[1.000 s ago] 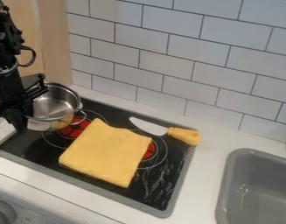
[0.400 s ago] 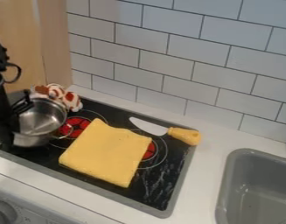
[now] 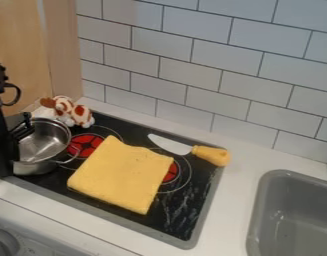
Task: Move the silver pot to the left side of the stove
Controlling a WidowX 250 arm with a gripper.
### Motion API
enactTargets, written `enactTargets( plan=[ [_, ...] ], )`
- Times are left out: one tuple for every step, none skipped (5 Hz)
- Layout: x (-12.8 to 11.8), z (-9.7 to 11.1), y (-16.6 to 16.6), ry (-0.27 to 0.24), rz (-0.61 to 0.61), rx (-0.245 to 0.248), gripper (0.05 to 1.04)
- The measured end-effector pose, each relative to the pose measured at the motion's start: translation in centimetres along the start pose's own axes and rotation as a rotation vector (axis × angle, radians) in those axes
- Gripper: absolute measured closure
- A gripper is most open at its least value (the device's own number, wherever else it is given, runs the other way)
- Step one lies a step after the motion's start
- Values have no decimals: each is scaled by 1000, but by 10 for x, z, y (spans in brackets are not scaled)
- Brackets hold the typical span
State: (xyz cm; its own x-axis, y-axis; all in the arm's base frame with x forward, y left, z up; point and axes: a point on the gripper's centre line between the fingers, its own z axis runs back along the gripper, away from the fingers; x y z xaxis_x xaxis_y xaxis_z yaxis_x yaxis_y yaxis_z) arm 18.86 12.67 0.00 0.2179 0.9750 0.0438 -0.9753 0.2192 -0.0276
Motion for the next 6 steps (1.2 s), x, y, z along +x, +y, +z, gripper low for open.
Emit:
enactTargets(
  plan=[
    [0,-1,2,4,6,18,573],
    [0,-1,2,3,6,18,287],
    [-1,0,2,8,11,18,73],
    [0,9,-2,-1,-2,-18,73],
    [-1,28,-6,-24,-23,-64,84],
    [-1,42,-8,-47,-46,-95,84]
  ],
)
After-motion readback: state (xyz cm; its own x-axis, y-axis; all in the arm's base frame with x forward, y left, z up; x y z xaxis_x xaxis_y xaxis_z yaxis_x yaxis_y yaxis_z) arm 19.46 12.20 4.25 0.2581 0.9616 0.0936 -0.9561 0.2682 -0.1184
